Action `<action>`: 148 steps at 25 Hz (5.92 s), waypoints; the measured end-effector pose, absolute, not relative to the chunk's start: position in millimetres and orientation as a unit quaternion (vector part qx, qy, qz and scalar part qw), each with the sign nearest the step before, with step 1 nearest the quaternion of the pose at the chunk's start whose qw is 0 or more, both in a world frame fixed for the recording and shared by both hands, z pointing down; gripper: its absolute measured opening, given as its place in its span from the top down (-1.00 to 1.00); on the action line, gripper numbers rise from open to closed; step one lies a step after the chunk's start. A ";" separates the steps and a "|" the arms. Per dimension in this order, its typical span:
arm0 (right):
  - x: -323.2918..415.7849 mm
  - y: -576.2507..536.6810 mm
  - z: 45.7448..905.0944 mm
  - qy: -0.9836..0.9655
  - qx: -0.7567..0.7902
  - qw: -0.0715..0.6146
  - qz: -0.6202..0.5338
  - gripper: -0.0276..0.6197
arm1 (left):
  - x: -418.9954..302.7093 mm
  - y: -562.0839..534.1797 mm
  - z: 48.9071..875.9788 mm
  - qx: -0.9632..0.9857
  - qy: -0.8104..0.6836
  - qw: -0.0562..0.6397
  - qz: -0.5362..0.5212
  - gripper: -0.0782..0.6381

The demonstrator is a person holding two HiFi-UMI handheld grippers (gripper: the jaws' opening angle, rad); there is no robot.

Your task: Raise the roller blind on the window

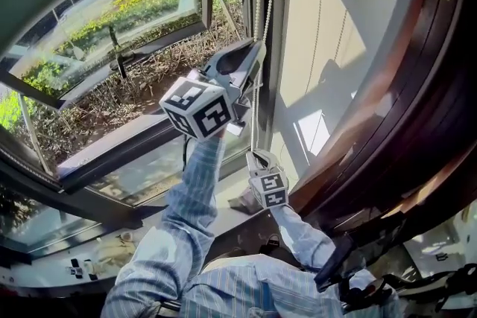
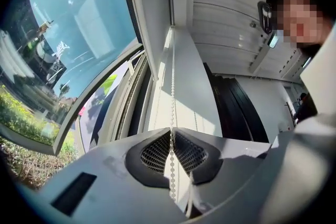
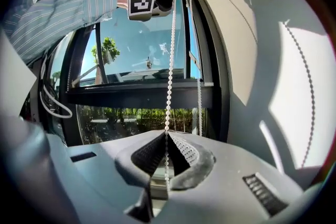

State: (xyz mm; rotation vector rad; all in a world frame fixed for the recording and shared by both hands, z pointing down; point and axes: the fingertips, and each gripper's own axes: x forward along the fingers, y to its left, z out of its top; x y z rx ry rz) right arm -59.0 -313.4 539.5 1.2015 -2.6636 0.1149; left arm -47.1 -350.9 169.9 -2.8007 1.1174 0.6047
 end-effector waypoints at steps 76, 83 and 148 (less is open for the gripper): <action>-37.2 -326.0 533.4 -0.900 0.419 0.092 0.076 0.88 | -90.0 -260.0 659.9 -0.848 0.483 -0.208 -0.074 0.67; -42.3 -319.4 530.8 -0.903 0.414 0.093 0.068 0.88 | -92.6 -276.7 456.3 -0.888 0.444 -0.063 0.103 0.65; -35.2 -330.2 210.2 -0.950 0.296 -0.089 -0.040 0.61 | -42.2 -330.0 497.8 -0.889 0.399 -0.203 0.091 0.76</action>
